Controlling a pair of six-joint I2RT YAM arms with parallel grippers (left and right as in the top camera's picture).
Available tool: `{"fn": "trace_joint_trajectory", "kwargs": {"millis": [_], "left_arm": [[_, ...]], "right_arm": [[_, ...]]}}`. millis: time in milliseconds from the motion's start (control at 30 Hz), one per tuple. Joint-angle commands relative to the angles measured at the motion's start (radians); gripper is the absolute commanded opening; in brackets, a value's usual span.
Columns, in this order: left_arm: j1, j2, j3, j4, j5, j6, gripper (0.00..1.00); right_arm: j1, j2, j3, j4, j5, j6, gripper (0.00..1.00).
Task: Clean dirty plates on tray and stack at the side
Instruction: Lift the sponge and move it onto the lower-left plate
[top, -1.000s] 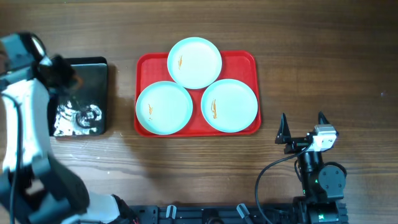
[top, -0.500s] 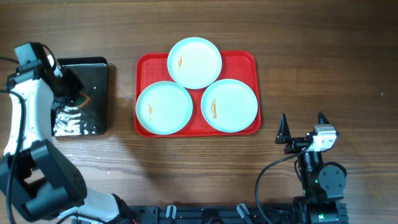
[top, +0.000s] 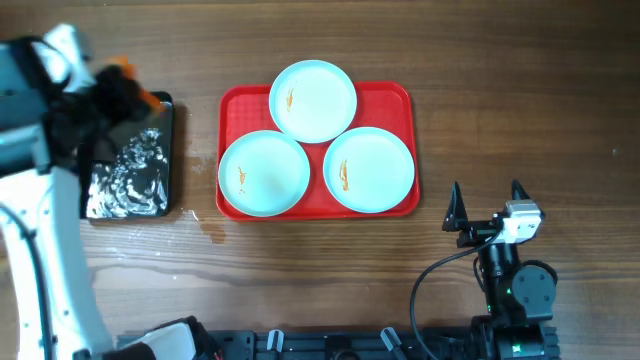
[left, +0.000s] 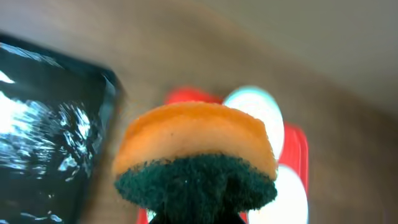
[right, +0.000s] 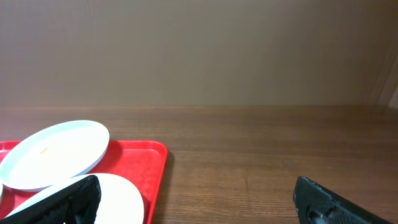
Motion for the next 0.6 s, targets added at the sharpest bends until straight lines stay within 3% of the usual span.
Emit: {"fn": "trace_joint_trajectory", "kwargs": {"millis": [0,267,467,567], "left_arm": [[-0.146,0.085,-0.1,-0.014,0.045,-0.015,0.04],[-0.417,0.236,-0.253,0.17,0.041,-0.097,0.04],[-0.51,0.37,-0.271,0.242,-0.124,-0.244,0.04],[-0.524,0.421,-0.272,0.254,-0.134,-0.254,0.04]], "right_arm": [[-0.005,-0.006,-0.001,0.005,-0.018,-0.017,1.0],[-0.005,-0.006,-0.001,0.005,-0.018,-0.018,1.0],[-0.005,-0.006,-0.001,0.005,-0.018,-0.017,1.0],[-0.005,-0.006,-0.001,0.005,-0.018,-0.018,1.0]]}}
